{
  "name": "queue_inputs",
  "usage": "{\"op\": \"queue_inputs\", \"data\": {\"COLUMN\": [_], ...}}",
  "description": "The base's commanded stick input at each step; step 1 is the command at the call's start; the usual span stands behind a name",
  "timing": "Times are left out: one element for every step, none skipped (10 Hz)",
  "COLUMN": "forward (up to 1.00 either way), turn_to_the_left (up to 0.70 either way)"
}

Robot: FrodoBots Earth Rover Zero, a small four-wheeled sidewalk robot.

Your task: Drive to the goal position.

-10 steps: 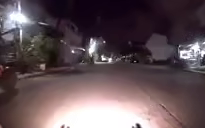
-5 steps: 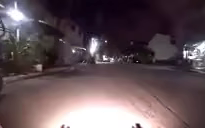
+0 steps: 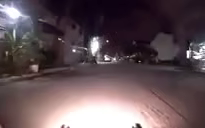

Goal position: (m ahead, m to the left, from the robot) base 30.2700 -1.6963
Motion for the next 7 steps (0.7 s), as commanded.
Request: {"op": "queue_inputs", "data": {"forward": [0.85, 0.85, 0.85, 0.85, 0.85, 0.85, 0.85], "turn_to_the_left": [-0.34, -0.2, 0.0, 0.0, 0.0, 0.0, 0.0]}}
